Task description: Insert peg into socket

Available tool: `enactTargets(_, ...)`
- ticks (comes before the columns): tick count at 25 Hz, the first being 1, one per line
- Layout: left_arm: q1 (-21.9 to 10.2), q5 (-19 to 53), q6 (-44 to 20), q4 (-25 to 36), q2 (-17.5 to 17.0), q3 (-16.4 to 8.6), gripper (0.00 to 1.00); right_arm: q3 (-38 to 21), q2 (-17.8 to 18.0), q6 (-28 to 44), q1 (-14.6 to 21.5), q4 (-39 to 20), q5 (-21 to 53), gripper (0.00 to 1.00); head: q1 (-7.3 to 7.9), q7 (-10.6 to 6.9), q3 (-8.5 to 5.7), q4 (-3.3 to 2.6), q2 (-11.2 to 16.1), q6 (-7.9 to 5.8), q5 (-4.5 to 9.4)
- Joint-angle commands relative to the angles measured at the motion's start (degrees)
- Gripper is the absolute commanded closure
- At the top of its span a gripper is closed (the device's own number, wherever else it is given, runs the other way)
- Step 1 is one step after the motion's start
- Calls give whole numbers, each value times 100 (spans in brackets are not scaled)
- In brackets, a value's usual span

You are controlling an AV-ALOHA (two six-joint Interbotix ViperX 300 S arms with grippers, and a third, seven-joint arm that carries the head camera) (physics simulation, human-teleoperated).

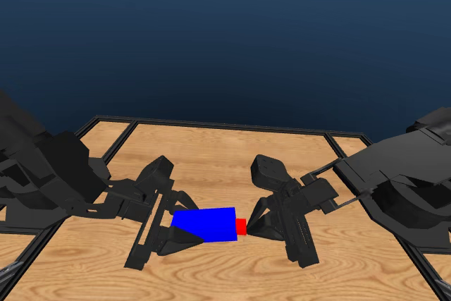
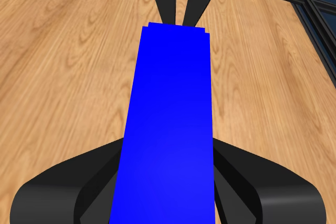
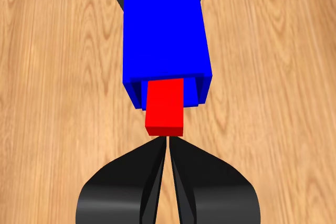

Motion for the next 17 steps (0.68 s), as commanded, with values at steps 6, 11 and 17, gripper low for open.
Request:
enactTargets(6, 27, -2, 4, 42, -191, -155, 100, -422, 253, -416, -109, 242, -501, 100, 7, -9, -86, 7, -44, 21, -78)
enactTargets(11, -39, -180, -40, -21, -125, -100, 100, -385, 290, -532, -129, 325, -528, 100, -4, -30, -86, 4, -50, 25, -76)
enactTargets(17, -67, -221, -6, -92, -179, -65, 100, 130, 37, -317, -122, 631, -827, 100, 27, -32, -86, 11, -71, 21, -102)
